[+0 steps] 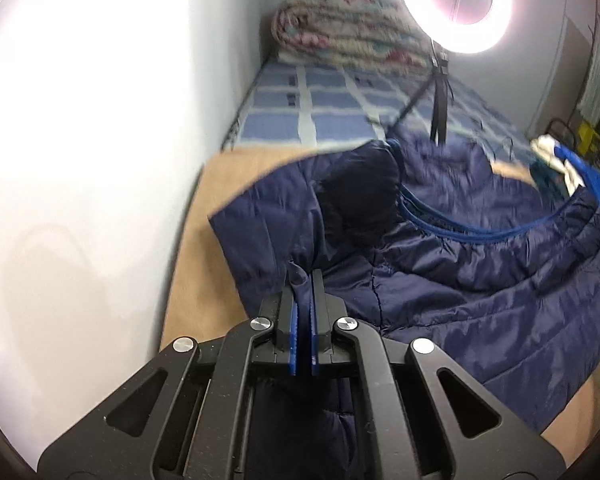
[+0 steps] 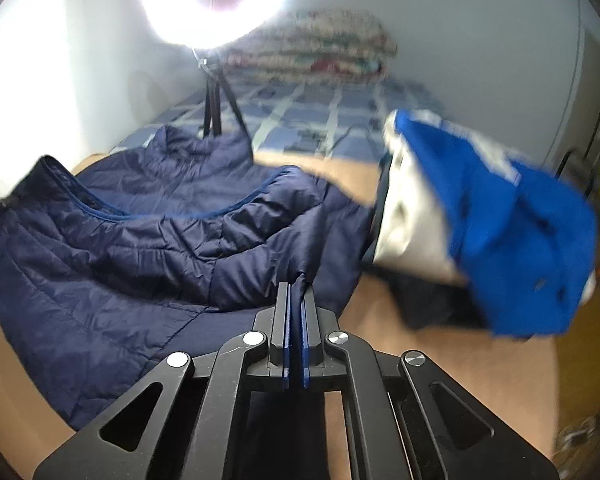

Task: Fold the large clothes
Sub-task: 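Carry the held navy jacket hem over toward the collar with both grippers, then open both grippers to release the hem and lift them away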

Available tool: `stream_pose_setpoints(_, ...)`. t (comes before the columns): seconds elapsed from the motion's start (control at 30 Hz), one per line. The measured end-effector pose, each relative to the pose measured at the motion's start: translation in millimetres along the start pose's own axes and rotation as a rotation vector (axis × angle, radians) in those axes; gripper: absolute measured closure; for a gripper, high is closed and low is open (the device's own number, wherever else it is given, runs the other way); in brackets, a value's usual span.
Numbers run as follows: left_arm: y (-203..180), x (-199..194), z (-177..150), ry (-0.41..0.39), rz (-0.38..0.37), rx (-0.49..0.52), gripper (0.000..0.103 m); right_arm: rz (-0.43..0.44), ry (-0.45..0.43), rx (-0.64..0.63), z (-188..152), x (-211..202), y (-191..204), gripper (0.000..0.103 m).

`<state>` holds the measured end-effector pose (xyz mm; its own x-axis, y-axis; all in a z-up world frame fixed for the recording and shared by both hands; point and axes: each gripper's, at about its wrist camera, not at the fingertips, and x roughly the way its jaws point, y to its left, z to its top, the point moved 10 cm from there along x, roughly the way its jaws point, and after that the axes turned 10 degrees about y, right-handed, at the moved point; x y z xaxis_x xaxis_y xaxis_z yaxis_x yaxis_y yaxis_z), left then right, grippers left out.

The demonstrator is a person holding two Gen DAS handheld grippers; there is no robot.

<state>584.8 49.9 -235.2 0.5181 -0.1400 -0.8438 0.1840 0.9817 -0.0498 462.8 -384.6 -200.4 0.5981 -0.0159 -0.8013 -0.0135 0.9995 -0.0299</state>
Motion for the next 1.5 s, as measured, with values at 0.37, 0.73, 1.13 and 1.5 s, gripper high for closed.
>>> stream_pose_setpoints(0.37,9.1,24.6,86.1,-0.101,0.086,-0.091,0.101,-0.270,-0.145,0.024,73.5,2.3,-30.3,0.103)
stream_pose_setpoints(0.73,6.9,126.6,72.2,0.032,0.192,-0.078,0.101,-0.063,0.117,0.070,35.3,93.9,-18.4,0.077)
stream_pose_setpoints(1.13,-14.2,134.0,72.9,0.021,0.194,-0.047,0.101,-0.083,0.241,0.083,-8.4,124.1,-13.1,0.102)
stream_pose_setpoints(1.5,-1.9,147.2,74.3,0.075,0.244,-0.101,0.085,-0.196,0.178,0.105,-17.6,103.3,-31.7,0.103)
